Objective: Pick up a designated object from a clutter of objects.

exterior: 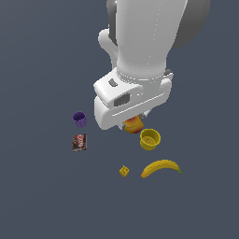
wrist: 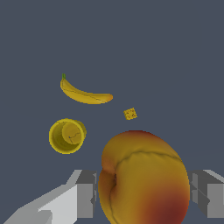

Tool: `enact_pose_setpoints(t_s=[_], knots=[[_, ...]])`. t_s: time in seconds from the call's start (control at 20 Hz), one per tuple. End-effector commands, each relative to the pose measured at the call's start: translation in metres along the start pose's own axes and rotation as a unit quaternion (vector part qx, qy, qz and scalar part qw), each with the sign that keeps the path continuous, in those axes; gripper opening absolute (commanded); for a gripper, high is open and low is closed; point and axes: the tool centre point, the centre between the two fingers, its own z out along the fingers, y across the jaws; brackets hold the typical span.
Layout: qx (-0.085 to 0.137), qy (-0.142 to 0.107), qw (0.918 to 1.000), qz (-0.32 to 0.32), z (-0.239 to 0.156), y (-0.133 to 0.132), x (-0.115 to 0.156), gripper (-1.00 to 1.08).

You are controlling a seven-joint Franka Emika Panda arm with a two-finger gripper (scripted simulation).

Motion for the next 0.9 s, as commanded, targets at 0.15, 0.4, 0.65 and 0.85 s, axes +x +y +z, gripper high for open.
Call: enact_pose_setpoints(t_s=[0.15,0.4,0.65,0.85], knots=[[0.001,0.0,1.0,0.0,-0.029,-0.007,0.024,-1.0],[0.001,0.0,1.0,0.0,-0.051,-0.013,0.043,-1.0],[0.002,-0.001,1.0,-0.001,-0.066,-0.016,0.057,-1.0],[0.002,-0.001,1.0,-0.001,-0.073,-0.017,0.064,-1.0]])
